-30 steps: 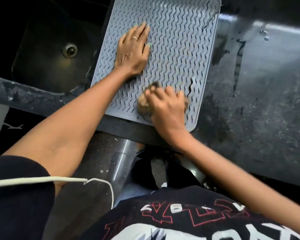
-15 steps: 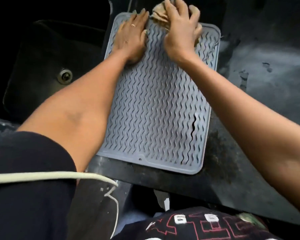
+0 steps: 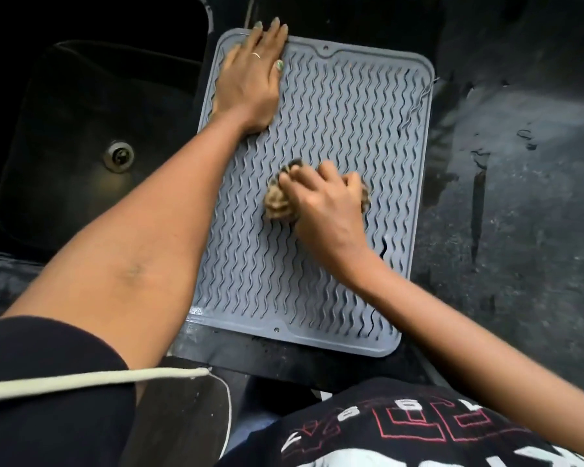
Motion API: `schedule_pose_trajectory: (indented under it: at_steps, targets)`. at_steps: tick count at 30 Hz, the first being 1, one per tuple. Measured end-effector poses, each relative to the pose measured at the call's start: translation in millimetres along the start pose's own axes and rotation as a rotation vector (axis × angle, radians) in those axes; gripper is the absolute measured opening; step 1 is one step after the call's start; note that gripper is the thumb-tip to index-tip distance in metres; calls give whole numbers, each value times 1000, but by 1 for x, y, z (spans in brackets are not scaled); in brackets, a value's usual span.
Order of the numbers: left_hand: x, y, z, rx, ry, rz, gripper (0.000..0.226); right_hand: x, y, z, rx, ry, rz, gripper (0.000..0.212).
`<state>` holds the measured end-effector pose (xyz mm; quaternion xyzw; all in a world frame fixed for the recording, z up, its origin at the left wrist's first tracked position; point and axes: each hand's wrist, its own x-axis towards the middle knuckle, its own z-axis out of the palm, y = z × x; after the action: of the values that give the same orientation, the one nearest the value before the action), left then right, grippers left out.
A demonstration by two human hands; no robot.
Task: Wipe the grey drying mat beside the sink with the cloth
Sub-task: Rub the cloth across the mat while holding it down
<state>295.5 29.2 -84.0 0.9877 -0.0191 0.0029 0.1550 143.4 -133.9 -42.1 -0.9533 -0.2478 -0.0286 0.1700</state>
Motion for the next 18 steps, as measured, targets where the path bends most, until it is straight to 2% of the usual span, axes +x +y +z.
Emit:
schedule_pose_trajectory:
  at_steps: [3,5,7,8,10,12,16,18]
  targets:
    - [-1,0,0,-2,3,1,53,0,-1,-12,198,-86,50,29]
    - [-1,0,0,-1,-1,1,53,35,12,-20,386,6,214,34]
    - [0,0,0,2,-7,6,53,81,35,-21,249,148,303,48]
    - [1,0,-1,2,-2,6,53,102,48,-19,120,152,320,54]
    - [0,1,-1,6,16,-1,53,130,63,-8,-77,41,342,58]
    - [0,0,0,6,21,-7,53,135,66,4,-180,-23,323,51]
    - [0,0,0,10,32,0,52,91,43,8,-137,52,231,43]
    - [0,0,0,4,33,-2,52,51,25,3,-58,28,175,43]
